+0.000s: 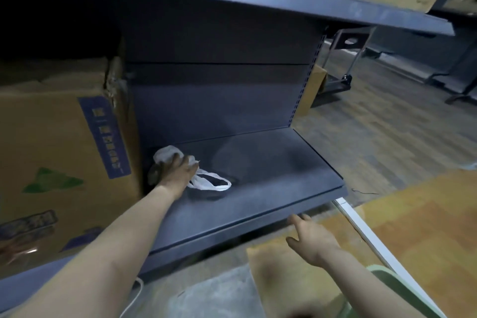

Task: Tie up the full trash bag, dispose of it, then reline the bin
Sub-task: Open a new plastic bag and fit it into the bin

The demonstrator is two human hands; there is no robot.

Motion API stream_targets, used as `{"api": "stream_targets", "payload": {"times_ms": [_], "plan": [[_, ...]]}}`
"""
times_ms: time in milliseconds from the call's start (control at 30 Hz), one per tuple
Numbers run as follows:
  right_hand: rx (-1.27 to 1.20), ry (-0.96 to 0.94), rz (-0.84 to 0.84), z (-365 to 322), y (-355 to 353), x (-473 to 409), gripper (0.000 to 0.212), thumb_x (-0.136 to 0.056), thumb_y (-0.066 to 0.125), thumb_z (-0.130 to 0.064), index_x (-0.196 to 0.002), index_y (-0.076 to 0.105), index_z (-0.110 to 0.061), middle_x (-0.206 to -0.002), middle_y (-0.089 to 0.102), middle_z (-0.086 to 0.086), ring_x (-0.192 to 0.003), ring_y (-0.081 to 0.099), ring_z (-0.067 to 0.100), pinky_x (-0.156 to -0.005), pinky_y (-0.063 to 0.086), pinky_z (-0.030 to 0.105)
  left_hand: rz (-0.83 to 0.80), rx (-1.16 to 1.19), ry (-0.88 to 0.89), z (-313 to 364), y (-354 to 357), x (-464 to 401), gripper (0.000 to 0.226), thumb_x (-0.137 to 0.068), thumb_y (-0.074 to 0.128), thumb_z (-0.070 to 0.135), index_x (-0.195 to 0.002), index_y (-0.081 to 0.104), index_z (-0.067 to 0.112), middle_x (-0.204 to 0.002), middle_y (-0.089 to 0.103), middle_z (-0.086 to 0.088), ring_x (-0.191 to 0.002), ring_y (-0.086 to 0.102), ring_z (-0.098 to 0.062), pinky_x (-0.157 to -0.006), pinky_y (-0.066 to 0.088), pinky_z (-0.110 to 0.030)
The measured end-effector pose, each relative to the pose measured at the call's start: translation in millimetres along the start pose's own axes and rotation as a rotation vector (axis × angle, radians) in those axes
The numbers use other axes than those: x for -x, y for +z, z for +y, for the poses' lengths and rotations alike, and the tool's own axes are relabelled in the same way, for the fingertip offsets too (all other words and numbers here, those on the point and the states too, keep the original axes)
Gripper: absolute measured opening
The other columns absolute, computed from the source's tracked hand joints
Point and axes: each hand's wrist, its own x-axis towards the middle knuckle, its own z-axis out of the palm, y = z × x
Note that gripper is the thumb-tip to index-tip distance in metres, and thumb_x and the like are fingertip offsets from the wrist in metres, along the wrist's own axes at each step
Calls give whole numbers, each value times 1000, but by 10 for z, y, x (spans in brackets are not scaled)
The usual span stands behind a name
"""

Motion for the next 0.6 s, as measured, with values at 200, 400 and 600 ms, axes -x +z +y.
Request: {"api": "stream_targets", "payload": {"times_ms": [200, 400, 600], "plan": [[53, 0, -16, -65, 66, -20, 45, -93, 48, -35, -134, 39, -19, -138, 45, 4, -118, 55, 27, -92, 50, 38, -62, 253, -34, 24, 42, -73, 16, -99, 36, 14, -114, 41, 20, -125, 44, -6, -131, 38, -26, -100, 34, -28], [70, 18, 14, -114, -149, 58, 41, -94, 47, -33, -132, 40, -18, -133, 47, 6, -112, 57, 27, -90, 50, 35, -103, 621, -168, -54, -202, 41, 35, -98, 37, 18, -107, 66, 2, -100, 68, -15, -102, 64, -31, -85, 48, -32], [60, 3, 111, -138, -490, 374, 40, -93, 48, -30, -131, 42, -19, -132, 48, 6, -112, 57, 29, -93, 49, 37, 110, 563, -133, 73, -950, 365, 32, -98, 38, 16, -124, 56, 8, -122, 60, -13, -114, 58, -31, -85, 46, -32]]}}
